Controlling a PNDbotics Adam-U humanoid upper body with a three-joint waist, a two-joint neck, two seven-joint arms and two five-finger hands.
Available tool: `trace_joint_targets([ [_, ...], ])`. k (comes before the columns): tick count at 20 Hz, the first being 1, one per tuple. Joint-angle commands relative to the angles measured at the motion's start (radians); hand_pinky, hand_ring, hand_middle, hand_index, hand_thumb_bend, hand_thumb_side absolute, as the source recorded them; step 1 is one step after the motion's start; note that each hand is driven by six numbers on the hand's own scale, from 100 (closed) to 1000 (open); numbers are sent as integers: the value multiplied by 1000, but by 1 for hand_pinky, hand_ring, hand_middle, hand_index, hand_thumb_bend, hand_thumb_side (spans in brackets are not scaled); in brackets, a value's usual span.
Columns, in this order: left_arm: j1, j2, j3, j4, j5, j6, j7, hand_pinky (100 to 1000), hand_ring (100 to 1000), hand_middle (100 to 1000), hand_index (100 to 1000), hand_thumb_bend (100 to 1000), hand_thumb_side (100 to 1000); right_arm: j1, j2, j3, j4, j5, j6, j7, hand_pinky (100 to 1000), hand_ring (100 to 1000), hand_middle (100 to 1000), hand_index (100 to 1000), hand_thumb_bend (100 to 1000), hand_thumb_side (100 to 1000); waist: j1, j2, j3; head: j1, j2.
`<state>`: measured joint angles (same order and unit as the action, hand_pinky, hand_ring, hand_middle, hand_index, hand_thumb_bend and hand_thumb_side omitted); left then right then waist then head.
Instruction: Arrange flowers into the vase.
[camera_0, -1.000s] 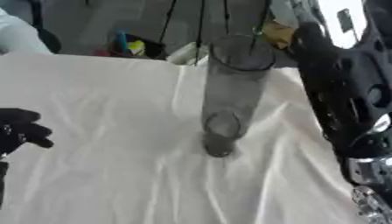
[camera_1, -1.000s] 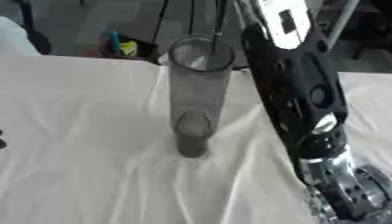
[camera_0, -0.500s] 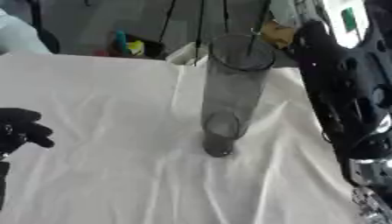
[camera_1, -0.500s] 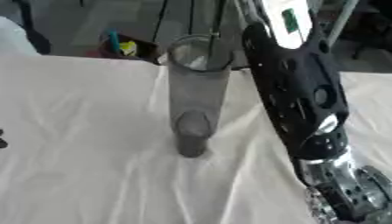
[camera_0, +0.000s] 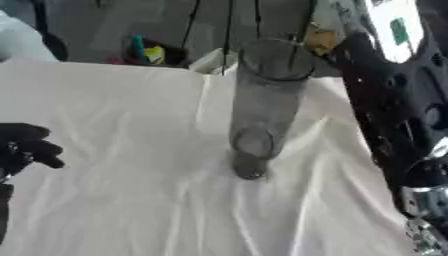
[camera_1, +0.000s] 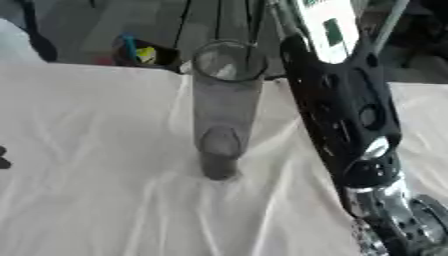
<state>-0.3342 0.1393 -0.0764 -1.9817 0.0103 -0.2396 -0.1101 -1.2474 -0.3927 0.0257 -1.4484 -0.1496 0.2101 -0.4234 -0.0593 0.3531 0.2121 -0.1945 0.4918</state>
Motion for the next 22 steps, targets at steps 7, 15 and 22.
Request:
trace_joint_targets([
  [7, -10, 0, -7, -18, -3, 2, -5, 522, 598, 640, 711, 100, 1000, -6, -20, -9, 1, 60, -17, 13, 100, 218, 100, 100, 123, 813, -8, -1, 0, 1, -4],
  [15, -11, 0, -7, -18, -3, 3, -7, 522, 598, 641, 711, 100, 1000, -1, -17, -11, 8, 36, -8, 0, 123, 322, 100, 136, 110, 878, -9, 1, 0, 2, -6],
  [22, -12, 0, -7, -18, -3, 3, -7, 522, 598, 641, 711, 100, 1000, 9, -34, 0, 16, 66, 34, 21, 158, 448, 178, 188, 100, 916, -9, 1, -1, 9, -6],
])
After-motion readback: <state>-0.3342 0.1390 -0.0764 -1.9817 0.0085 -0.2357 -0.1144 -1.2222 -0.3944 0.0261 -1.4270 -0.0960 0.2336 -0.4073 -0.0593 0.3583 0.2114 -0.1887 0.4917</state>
